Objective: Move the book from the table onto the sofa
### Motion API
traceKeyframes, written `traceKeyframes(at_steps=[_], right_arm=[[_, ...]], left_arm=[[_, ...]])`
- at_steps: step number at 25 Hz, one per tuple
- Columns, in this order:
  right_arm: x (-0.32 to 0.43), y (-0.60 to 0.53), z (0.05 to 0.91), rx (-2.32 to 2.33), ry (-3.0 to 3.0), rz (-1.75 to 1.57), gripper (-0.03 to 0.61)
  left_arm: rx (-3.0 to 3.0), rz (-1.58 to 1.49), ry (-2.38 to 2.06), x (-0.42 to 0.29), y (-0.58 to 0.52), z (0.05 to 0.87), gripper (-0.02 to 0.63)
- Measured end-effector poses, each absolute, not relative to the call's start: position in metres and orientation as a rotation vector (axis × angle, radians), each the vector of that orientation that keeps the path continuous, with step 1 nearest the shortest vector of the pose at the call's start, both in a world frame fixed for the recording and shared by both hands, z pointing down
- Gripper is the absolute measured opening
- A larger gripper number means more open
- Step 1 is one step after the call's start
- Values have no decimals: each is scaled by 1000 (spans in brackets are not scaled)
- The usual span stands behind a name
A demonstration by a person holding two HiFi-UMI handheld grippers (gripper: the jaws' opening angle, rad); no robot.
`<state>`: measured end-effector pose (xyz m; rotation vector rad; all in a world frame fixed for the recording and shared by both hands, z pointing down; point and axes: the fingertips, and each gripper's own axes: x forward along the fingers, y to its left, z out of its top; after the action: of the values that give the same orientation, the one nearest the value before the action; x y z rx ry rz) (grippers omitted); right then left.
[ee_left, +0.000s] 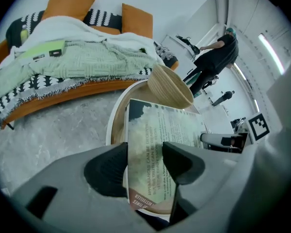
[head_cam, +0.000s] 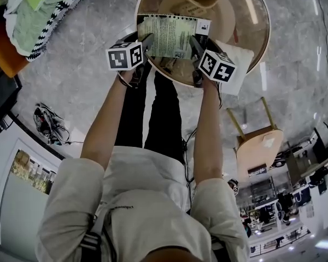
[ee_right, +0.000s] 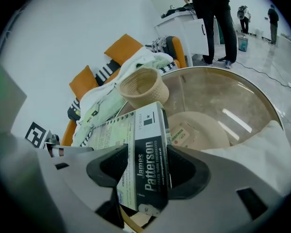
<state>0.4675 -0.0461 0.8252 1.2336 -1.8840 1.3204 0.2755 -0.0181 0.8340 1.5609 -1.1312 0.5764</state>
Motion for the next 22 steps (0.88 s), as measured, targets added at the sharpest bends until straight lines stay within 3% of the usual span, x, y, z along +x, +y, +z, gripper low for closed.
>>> traceKeyframes(at_steps=[22], right_arm=[[436,-43,640,1189,-2187,1132,230]], left_arm=[[1669,460,-1429,246,4,640,233]])
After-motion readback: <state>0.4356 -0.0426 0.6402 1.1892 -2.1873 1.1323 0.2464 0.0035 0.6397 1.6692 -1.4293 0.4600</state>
